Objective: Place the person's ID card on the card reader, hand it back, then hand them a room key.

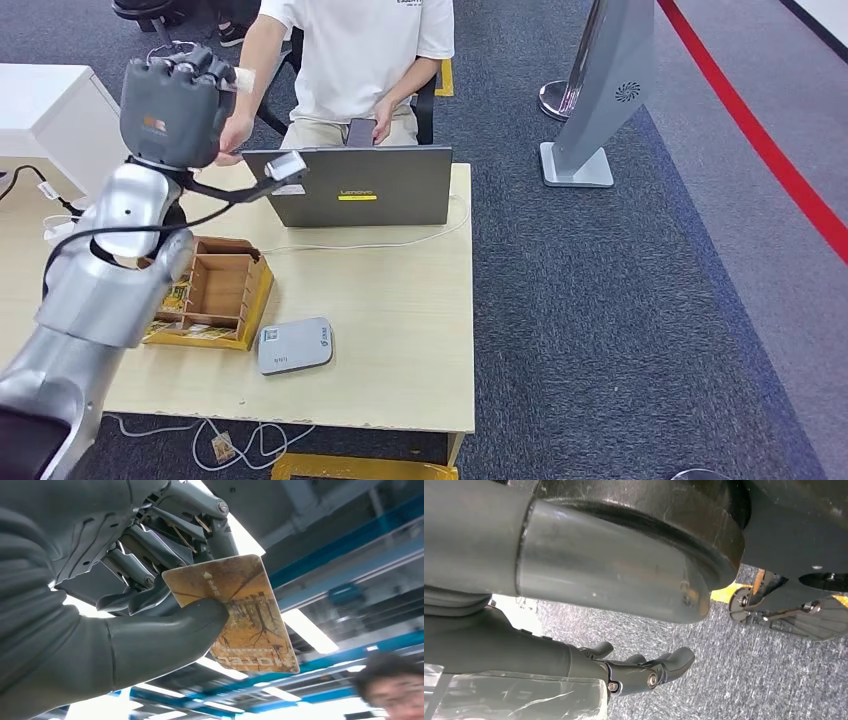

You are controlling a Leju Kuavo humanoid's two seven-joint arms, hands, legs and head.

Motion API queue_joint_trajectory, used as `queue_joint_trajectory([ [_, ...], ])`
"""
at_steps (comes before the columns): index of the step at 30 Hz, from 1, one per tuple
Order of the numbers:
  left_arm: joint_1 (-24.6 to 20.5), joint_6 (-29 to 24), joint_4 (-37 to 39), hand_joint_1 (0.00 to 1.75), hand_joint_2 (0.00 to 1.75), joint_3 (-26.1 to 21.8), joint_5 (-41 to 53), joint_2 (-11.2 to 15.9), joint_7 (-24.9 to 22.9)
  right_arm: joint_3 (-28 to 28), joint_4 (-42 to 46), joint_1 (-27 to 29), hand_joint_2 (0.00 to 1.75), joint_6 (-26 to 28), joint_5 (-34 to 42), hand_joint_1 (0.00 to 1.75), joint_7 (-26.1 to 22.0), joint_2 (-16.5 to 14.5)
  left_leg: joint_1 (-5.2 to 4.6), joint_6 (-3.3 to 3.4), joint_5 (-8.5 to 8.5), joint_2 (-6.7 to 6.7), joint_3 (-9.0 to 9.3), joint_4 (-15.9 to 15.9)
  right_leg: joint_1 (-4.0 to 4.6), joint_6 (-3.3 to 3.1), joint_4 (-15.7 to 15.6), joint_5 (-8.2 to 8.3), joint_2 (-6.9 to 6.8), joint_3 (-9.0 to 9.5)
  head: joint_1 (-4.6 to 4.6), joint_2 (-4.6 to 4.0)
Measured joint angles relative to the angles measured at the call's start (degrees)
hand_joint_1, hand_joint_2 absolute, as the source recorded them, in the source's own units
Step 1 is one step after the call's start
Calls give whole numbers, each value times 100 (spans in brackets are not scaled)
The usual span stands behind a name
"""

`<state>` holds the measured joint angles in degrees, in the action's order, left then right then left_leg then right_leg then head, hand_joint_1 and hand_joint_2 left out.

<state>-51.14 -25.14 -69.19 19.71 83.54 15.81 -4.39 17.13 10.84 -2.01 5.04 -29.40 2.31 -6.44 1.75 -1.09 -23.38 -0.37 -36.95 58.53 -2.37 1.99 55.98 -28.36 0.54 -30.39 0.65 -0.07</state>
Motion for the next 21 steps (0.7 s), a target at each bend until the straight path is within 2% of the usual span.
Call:
queue_joint_trajectory([
  [3, -678, 144, 837, 175, 175, -8, 150, -2, -183, 1, 0, -1, 0, -8, -15, 0, 11, 2, -2, 1, 0, 3, -1, 1, -2, 2, 0, 2, 7, 0, -4, 1],
  [6, -1099, 242, 1528, 175, 175, -9, 121, -32, -277, 1, 0, -6, 0, -8, -21, 0, 23, 2, -2, 1, 0, 3, -2, 1, -2, 2, -1, 2, 8, -1, -8, 1],
  [9, -1295, 250, 2026, 175, 175, -9, 74, -72, -318, 1, 0, -12, 0, -8, -26, 0, 27, 1, -2, 1, 0, 2, -2, 1, -2, 2, -1, 2, 8, -1, -8, 2],
  [13, -1337, 232, 2359, 175, 175, -9, 50, -113, -335, 1, 0, -17, 0, -7, -26, 0, 30, 2, -2, 1, 0, 2, -2, 1, -2, 2, -1, 2, 7, -2, -8, 2],
  [17, -1346, 245, 2578, 0, 175, -9, -14, -135, -350, 1, 0, -19, 0, -1, -26, 0, 30, 1, -2, 1, 0, 3, -2, 1, -2, 2, -1, 2, 8, -2, -8, 2],
  [21, -1345, 219, 2712, 0, 175, -11, -111, -154, -305, 1, 0, -22, 0, 1, -26, 0, 30, 2, -2, 1, 0, 2, -4, 1, -2, 2, -1, 2, 7, -2, -8, 2],
])
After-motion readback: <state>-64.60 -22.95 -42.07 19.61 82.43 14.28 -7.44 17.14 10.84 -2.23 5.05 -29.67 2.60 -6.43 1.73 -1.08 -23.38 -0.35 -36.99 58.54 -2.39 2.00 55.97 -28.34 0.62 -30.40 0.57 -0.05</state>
